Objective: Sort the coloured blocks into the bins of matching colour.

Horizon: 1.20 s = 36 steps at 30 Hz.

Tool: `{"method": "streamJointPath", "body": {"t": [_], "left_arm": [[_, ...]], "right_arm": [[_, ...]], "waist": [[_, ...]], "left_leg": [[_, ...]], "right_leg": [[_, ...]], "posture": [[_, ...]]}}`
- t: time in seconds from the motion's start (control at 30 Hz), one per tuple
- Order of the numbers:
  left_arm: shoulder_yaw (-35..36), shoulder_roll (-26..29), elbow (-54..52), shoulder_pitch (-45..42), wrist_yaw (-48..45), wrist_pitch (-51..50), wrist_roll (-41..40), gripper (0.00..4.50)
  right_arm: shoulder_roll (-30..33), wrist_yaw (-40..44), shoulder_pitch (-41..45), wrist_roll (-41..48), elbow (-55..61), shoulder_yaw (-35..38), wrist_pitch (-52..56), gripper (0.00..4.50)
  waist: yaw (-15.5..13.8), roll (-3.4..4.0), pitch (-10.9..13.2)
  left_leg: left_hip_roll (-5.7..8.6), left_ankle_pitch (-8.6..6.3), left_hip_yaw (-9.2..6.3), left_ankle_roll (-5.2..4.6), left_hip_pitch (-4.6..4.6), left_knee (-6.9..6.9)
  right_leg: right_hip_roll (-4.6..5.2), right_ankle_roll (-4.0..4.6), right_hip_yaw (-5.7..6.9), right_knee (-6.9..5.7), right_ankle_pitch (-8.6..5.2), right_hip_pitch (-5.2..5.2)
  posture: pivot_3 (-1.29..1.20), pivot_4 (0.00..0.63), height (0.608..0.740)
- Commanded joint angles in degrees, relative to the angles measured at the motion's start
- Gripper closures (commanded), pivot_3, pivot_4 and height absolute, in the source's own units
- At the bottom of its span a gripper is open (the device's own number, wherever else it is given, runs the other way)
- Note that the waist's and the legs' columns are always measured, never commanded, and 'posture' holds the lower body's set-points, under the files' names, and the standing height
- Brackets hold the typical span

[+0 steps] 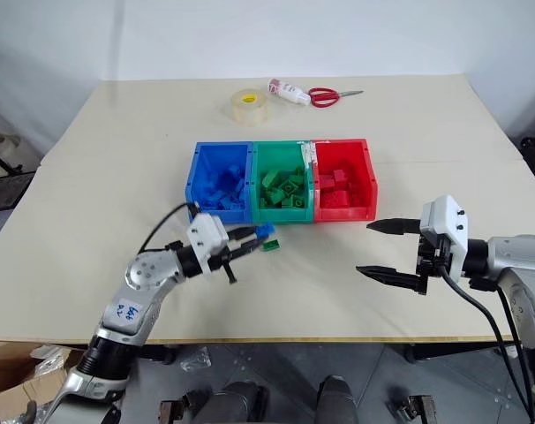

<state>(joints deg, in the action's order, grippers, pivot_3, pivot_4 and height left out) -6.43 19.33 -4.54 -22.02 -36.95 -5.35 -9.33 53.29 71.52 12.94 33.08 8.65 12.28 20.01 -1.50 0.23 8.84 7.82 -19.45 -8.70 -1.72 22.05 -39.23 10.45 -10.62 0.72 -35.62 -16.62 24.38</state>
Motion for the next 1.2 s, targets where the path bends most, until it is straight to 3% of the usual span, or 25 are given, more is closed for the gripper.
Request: {"method": "streamJointPath", "body": {"t": [0.03, 0.2, 0.37, 0.6, 0.63, 0.73, 0.9, 1.03, 1.2], "left_arm": [[4.7, -0.9, 0.0, -5.8, 6.6, -3.3, 0.1, 4.03], [8.6, -2.0, 7.9, -15.7, 15.5, -4.9, 2.7, 4.03], [8.5, -1.4, 12.7, -18.7, 18.5, -5.0, 5.4, 2.39], [8.7, 0.5, 11.0, -17.5, 17.1, -6.8, 5.3, 0.14], [8.9, 1.0, 10.1, -17.0, 16.5, -7.3, 4.8, 0.02], [9.0, 2.8, 7.5, -15.0, 13.0, -7.8, 3.2, 0.02], [8.6, 8.5, -1.1, -6.9, -1.5, -8.1, -4.5, 0.02], [10.5, 17.2, -6.6, 3.2, -14.0, -10.0, -10.7, 0.02], [15.0, 25.4, -6.0, 11.3, -23.5, -8.5, -14.5, 0.02]], "right_arm": [[-0.2, -0.6, 1.1, 0.3, 0.1, 2.1, -1.3, 0.0], [-0.6, -1.2, 1.4, 0.1, -0.1, 1.7, -1.6, 0.0], [-0.7, -1.6, 1.2, 0.2, 0.0, 1.8, -1.9, 0.0], [-0.4, -1.6, 0.8, 0.1, -0.2, 2.0, -2.1, 0.0], [-0.4, -1.5, 1.0, 0.1, -0.3, 1.9, -2.2, 0.0], [-0.4, -1.3, 1.6, -0.1, -0.9, 1.5, -2.3, 0.0], [-0.5, -0.5, 3.0, -0.3, -2.3, 0.6, -2.6, 0.0], [-0.5, 0.8, 4.3, -0.4, -3.6, -0.4, -2.6, 0.0], [-0.3, 2.4, 5.4, -0.5, -4.9, -0.9, -2.7, 0.0]], "waist": [[0.0, -0.02, 0.0], [0.0, -0.04, 0.0], [0.1, -0.08, 0.0], [0.2, -0.1, 0.1], [0.2, -0.1, 0.1], [0.2, -0.1, 0.1], [0.5, -0.08, 0.1], [0.9, -0.08, 0.1], [0.9, -0.06, 0.1]], "left_leg": [[0.0, 0.0, 0.0, 0.0, 0.0, 0.0], [0.02, 0.0, 0.0, 0.0, 0.02, -0.03], [0.04, 0.0, -0.01, 0.0, 0.02, 0.0], [0.03, 0.0, -0.01, 0.0, 0.05, 0.0], [0.03, 0.0, -0.01, 0.0, 0.05, 0.0], [0.03, 0.0, -0.02, 0.0, 0.05, 0.0], [0.0, 0.0, -0.01, 0.0, 0.05, 0.04], [-0.01, 0.0, -0.01, 0.0, 0.04, 0.07], [-0.03, 0.0, -0.03, 0.0, 0.04, 0.06]], "right_leg": [[0.0, 0.0, 0.0, -0.01, 0.0, 0.0], [0.0, -0.04, 0.0, -0.01, 0.02, 0.0], [0.0, -0.06, 0.0, -0.02, 0.03, 0.01], [0.0, -0.06, 0.0, -0.04, 0.03, 0.07], [0.0, -0.06, 0.0, -0.04, 0.03, 0.07], [0.0, -0.06, 0.0, -0.05, 0.03, 0.08], [0.0, -0.06, -0.01, -0.05, 0.03, 0.12], [0.0, -0.06, -0.03, -0.04, 0.03, 0.11], [-0.02, -0.05, -0.03, 0.0, 0.03, 0.1]], "posture": [[0.0, 0.15, 0.74], [0.0, 0.15, 0.74], [0.0, 0.15, 0.74], [0.0, 0.15, 0.74], [0.0, 0.15, 0.74], [0.0, 0.15, 0.74], [0.0, 0.15, 0.74], [0.0, 0.15, 0.74], [0.0, 0.15, 0.74]]}}
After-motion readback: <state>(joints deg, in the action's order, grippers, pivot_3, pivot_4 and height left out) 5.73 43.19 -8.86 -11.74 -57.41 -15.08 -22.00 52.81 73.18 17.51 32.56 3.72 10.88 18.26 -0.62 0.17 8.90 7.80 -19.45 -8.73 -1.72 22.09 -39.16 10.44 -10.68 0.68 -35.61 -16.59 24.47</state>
